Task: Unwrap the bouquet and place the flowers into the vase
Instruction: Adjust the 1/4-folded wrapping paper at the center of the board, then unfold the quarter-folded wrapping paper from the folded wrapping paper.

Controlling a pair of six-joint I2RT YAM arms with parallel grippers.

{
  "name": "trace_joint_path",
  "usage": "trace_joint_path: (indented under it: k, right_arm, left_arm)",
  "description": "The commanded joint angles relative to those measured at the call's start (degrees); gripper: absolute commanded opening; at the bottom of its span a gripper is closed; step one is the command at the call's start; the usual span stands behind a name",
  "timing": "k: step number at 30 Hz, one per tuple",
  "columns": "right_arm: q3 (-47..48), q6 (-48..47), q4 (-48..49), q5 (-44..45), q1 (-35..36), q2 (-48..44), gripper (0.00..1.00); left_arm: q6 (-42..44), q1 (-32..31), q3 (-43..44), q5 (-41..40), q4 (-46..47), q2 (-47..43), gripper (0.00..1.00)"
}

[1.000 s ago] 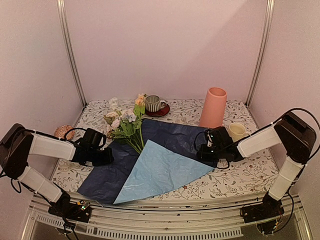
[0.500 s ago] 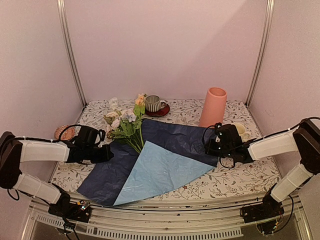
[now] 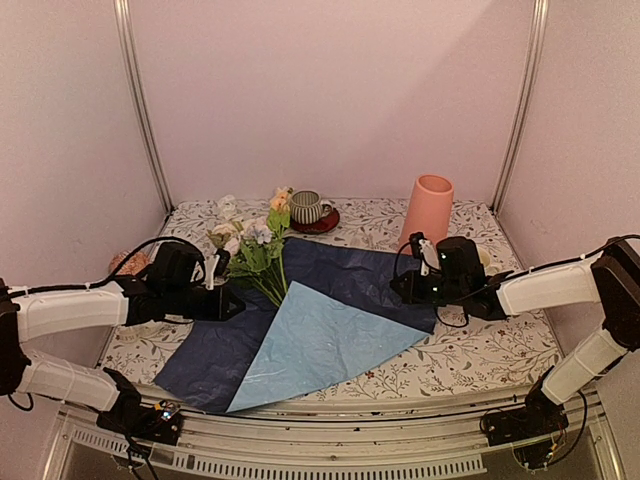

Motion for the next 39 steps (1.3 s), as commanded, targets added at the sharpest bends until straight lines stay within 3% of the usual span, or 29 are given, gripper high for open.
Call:
trace_joint_path:
  k: [1, 19, 28, 39]
  right_arm:
    - [3.15, -2.1, 3.2, -4.95, 0.87, 0.51, 0.03]
    - [8.37, -3.18, 2.78, -9.58, 2.45, 10.34, 0.02]
    - [13.56, -2.09, -1.78, -12.06, 2.4, 19.8, 0.02]
    - [13.29, -0.93, -2.9, -9.15, 2.43, 19.98, 0.02]
  left_arm:
    - [1.55, -2.58, -0.69, 4.39, 1.82, 0.52, 0.05]
    - [1.38, -3.76, -2.41, 4.95, 5.92, 7.6, 0.04]
    - [1.89, -4.08, -2.19, 6.02, 5.5, 8.95, 0.04]
    - [2.46, -4.65, -2.78, 6.36, 5.89, 10.29, 0.04]
